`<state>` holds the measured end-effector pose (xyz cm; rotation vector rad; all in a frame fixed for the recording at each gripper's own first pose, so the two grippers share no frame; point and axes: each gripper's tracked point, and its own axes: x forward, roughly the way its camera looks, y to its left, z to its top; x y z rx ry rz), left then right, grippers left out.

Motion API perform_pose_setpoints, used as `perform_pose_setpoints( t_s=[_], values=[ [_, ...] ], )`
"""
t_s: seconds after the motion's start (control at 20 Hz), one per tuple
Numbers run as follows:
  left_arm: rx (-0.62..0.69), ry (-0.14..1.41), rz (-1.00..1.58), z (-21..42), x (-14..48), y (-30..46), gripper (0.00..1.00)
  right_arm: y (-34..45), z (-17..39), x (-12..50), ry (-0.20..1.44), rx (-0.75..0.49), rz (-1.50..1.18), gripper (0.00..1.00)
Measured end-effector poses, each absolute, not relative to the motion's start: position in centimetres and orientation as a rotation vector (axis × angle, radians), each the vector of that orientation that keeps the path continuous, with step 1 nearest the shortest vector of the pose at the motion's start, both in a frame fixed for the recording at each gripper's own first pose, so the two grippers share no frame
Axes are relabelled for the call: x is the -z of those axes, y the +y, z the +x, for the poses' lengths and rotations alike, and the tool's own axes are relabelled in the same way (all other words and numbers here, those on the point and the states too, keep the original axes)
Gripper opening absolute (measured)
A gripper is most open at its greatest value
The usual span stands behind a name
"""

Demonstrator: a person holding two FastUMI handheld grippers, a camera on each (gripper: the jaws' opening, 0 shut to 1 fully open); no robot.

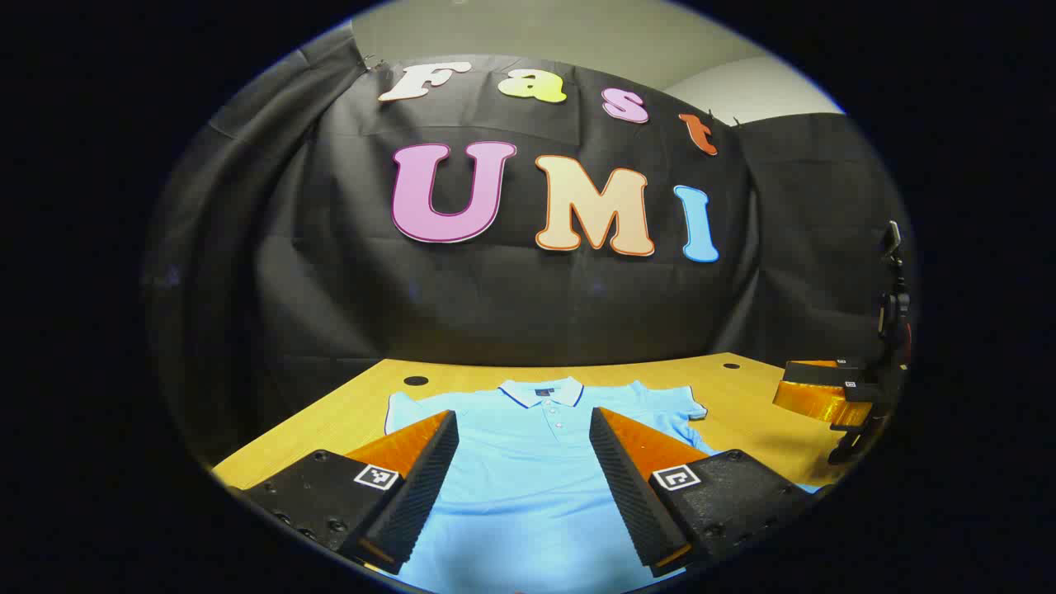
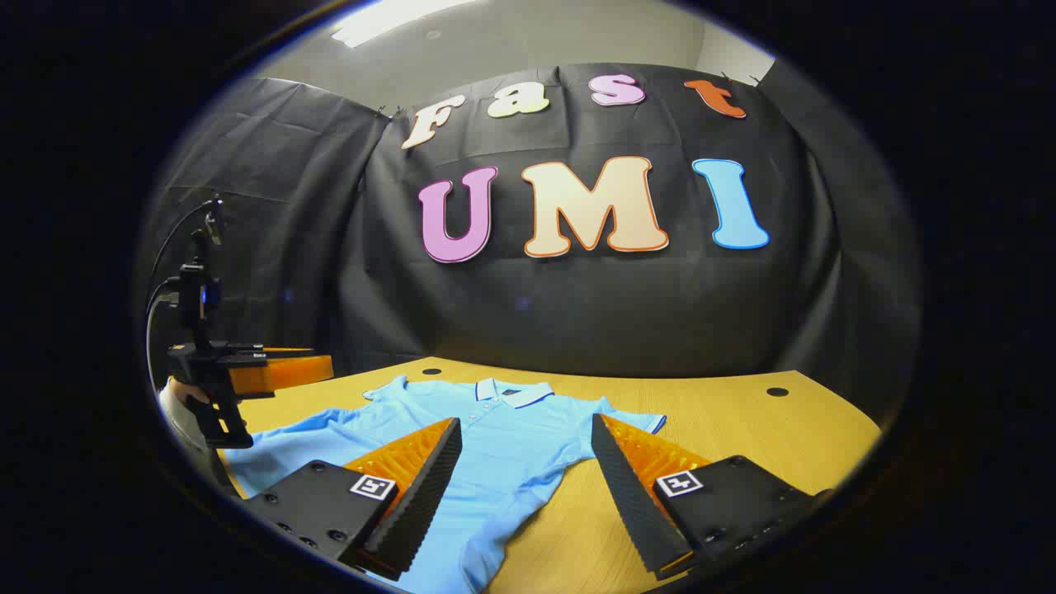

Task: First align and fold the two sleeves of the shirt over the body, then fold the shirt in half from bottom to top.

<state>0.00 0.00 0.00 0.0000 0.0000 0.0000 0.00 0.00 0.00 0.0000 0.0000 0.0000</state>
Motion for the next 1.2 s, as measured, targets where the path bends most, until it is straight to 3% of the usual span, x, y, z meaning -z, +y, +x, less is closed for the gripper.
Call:
perform_pose_setpoints(
  t_s=[1.2],
  values=[
    [0.009, 0.014, -0.011, -0.3, 0.0, -0.2, 0.95, -0.9, 1.2, 1.7, 0.065, 0.020, -0.009, 0.98]
  ],
)
